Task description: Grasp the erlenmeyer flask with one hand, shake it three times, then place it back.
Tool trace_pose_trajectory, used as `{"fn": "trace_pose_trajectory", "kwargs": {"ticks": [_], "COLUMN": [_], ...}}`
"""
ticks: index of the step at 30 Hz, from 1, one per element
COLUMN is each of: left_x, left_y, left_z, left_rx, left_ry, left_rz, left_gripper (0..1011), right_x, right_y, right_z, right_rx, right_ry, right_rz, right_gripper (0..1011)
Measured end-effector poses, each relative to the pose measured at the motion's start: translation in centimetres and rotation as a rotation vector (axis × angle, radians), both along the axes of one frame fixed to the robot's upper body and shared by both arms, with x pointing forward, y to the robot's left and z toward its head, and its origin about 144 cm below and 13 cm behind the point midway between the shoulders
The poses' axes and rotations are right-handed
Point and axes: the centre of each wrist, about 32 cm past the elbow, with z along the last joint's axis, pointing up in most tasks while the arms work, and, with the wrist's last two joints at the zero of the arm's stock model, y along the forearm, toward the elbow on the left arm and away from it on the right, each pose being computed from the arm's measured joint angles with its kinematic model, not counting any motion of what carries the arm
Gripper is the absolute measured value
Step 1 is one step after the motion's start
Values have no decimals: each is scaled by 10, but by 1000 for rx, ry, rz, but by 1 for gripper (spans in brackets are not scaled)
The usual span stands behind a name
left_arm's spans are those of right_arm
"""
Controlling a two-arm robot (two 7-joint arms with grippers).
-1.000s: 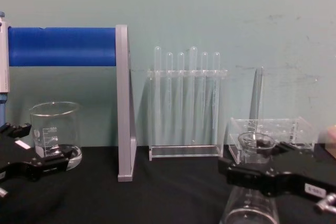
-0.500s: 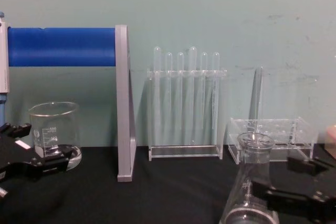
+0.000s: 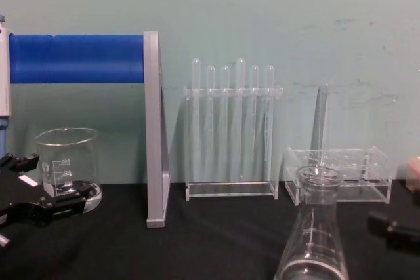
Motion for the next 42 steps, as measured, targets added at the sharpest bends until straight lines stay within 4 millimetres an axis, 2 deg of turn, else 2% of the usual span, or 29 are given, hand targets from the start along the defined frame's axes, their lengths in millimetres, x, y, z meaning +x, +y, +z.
{"fn": "trace_pose_trajectory", "kwargs": {"ticks": [9, 11, 17, 27, 42], "left_x": [0, 0, 0, 0, 0], "left_y": [0, 0, 0, 0, 0], "left_z": [0, 0, 0, 0, 0], "left_rx": [0, 0, 0, 0, 0], "left_ry": [0, 0, 0, 0, 0], "left_rz": [0, 0, 0, 0, 0], "left_gripper": [1001, 1001, 1001, 1001, 1001], "right_x": [25, 37, 53, 64, 66], "right_y": [1, 4, 12, 20, 21], "right_z": [1, 0, -5, -22, -25], "right_rx": [-38, -62, -112, -182, -205], "right_ry": [-64, -104, -160, -164, -163], "right_rz": [-215, -280, -345, -355, -352], "right_gripper": [1000, 1000, 1000, 1000, 1000]}}
